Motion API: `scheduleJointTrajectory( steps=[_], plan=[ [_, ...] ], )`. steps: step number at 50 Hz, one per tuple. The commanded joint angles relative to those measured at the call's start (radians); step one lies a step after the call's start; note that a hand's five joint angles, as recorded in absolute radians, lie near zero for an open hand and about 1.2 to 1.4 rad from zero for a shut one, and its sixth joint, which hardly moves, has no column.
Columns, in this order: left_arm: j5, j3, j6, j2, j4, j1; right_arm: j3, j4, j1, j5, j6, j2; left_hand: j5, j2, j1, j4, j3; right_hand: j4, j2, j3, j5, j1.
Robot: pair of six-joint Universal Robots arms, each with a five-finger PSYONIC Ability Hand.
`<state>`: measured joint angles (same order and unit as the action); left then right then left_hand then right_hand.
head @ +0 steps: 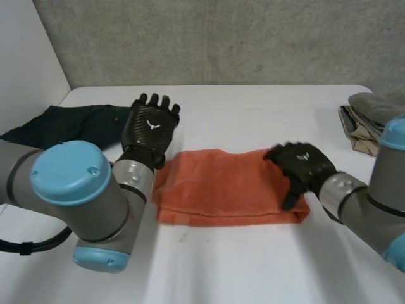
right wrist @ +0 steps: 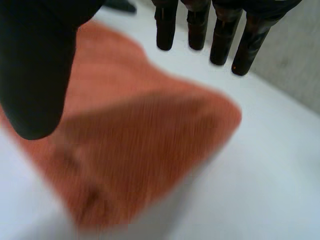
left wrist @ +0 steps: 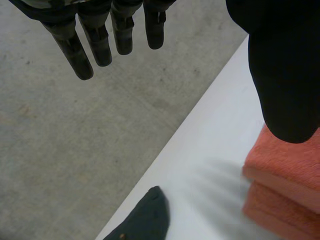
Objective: Fold the laundry.
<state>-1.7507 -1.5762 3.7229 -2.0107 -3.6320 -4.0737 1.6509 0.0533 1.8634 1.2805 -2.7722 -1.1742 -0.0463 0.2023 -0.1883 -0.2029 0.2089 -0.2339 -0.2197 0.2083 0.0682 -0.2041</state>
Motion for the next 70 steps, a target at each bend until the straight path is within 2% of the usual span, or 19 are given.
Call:
scheduleJointTrajectory(
  steps=[1, 2, 7, 13, 21, 27, 28, 30, 33, 34, 35, 37, 41, 45, 48, 54, 60, 67, 70],
  plan=[
    [-0.003, -0.004, 0.006, -0.014, 0.006, 0.009, 0.015, -0.017, -0.062, 0.014, 0.189, 0.102, 0.040, -0.021, 0.007, 0.022, -0.028, -0.979, -0.993, 1.005, 0.970, -1.009],
    [-0.004, -0.007, 0.008, -0.014, 0.007, 0.009, 0.009, -0.013, -0.067, 0.019, 0.201, 0.102, 0.040, -0.021, 0.007, 0.022, -0.028, -1.160, -1.175, 1.186, 1.152, -1.190],
    [-0.003, -0.042, 0.005, 0.003, 0.007, 0.006, -0.045, 0.005, -0.070, 0.111, 0.258, 0.078, 0.040, -0.021, 0.007, 0.022, -0.028, -1.162, -1.177, 1.188, 1.154, -1.192],
    [-0.003, -0.076, 0.005, 0.043, 0.007, -0.017, -0.132, 0.003, -0.024, 0.123, 0.267, 0.042, 0.040, -0.021, 0.007, 0.022, -0.028, -1.162, -1.177, 1.188, 1.154, -1.192],
    [-0.006, -0.103, -0.001, 0.086, 0.007, -0.076, -0.246, 0.055, 0.293, 0.063, 0.318, 0.036, 0.043, -0.024, 0.010, 0.025, -0.031, -1.162, -1.177, 1.188, 1.154, -1.192],
    [-0.009, -0.120, -0.003, 0.113, 0.007, -0.094, -0.192, 0.135, 0.448, -0.067, 0.407, 0.129, 0.043, -0.024, 0.010, 0.025, -0.031, -1.152, -1.166, 1.177, 1.143, -1.182],
    [-0.009, -0.122, -0.003, 0.115, 0.007, -0.094, -0.189, 0.135, 0.459, -0.078, 0.408, 0.142, 0.040, -0.021, 0.007, 0.022, -0.028, -0.902, -0.916, 0.927, 0.893, -0.931],
    [-0.009, -0.122, -0.003, 0.116, 0.006, -0.093, -0.178, 0.132, 0.464, -0.104, 0.393, 0.159, 0.040, -0.021, 0.007, 0.022, -0.028, -0.355, -0.370, 0.381, 0.347, -0.385],
    [-0.007, -0.120, -0.005, 0.115, 0.003, -0.091, -0.174, 0.143, 0.461, -0.095, 0.367, 0.153, 0.040, -0.021, 0.007, 0.022, -0.028, -0.266, -0.280, 0.291, 0.257, -0.295],
    [-0.009, -0.113, -0.005, 0.113, 0.003, -0.087, -0.184, 0.135, 0.459, -0.070, 0.323, 0.145, 0.040, -0.021, 0.007, 0.022, -0.028, 0.008, -0.006, 0.017, -0.017, -0.022],
    [-0.009, -0.110, -0.005, 0.113, 0.003, -0.085, -0.191, 0.135, 0.455, -0.049, 0.294, 0.140, 0.040, -0.021, 0.007, 0.022, -0.028, 0.059, 0.045, -0.034, -0.068, 0.030],
    [-0.007, -0.102, -0.005, 0.112, 0.003, -0.079, -0.195, 0.134, 0.410, 0.029, 0.190, 0.127, 0.040, -0.021, 0.007, 0.022, -0.028, 0.059, 0.045, -0.034, -0.068, 0.030],
    [-0.004, -0.064, -0.017, 0.104, 0.003, -0.027, -0.177, 0.134, 0.271, 0.091, -0.054, 0.062, 0.040, -0.021, 0.007, 0.022, -0.028, 0.059, 0.045, -0.034, -0.068, 0.030],
    [-0.003, 0.004, -0.078, 0.076, 0.010, 0.038, -0.163, 0.129, 0.203, 0.088, -0.274, 0.012, 0.022, -0.004, -0.010, 0.004, -0.010, 0.059, 0.045, -0.034, -0.068, 0.030],
    [0.000, 0.057, -0.147, 0.027, 0.058, 0.076, -0.174, 0.102, 0.183, 0.077, -0.351, 0.010, 0.022, -0.003, -0.011, 0.004, -0.010, 0.059, 0.045, -0.034, -0.068, 0.030],
    [-0.001, 0.157, -0.248, -0.075, 0.265, 0.105, -0.250, -0.049, 0.162, -0.016, -0.362, 0.111, 0.016, 0.002, -0.016, -0.002, -0.004, 0.059, 0.045, -0.034, -0.068, 0.030],
    [-0.010, 0.191, -0.265, -0.140, 0.417, 0.098, -0.354, -0.147, 0.168, -0.075, -0.351, 0.252, 0.001, 0.017, -0.031, -0.017, 0.011, 0.059, 0.045, -0.034, -0.068, 0.030],
    [-0.004, 0.193, -0.255, -0.171, 0.500, 0.055, -0.422, -0.207, 0.169, -0.041, -0.206, 0.346, 0.001, 0.017, -0.031, -0.017, 0.011, 0.059, 0.045, -0.034, -0.068, 0.030],
    [0.003, 0.194, -0.255, -0.169, 0.524, 0.026, -0.425, -0.216, 0.174, 0.040, -0.092, 0.344, 0.001, 0.017, -0.031, -0.017, 0.011, 0.059, 0.045, -0.034, -0.068, 0.030]
  ],
)
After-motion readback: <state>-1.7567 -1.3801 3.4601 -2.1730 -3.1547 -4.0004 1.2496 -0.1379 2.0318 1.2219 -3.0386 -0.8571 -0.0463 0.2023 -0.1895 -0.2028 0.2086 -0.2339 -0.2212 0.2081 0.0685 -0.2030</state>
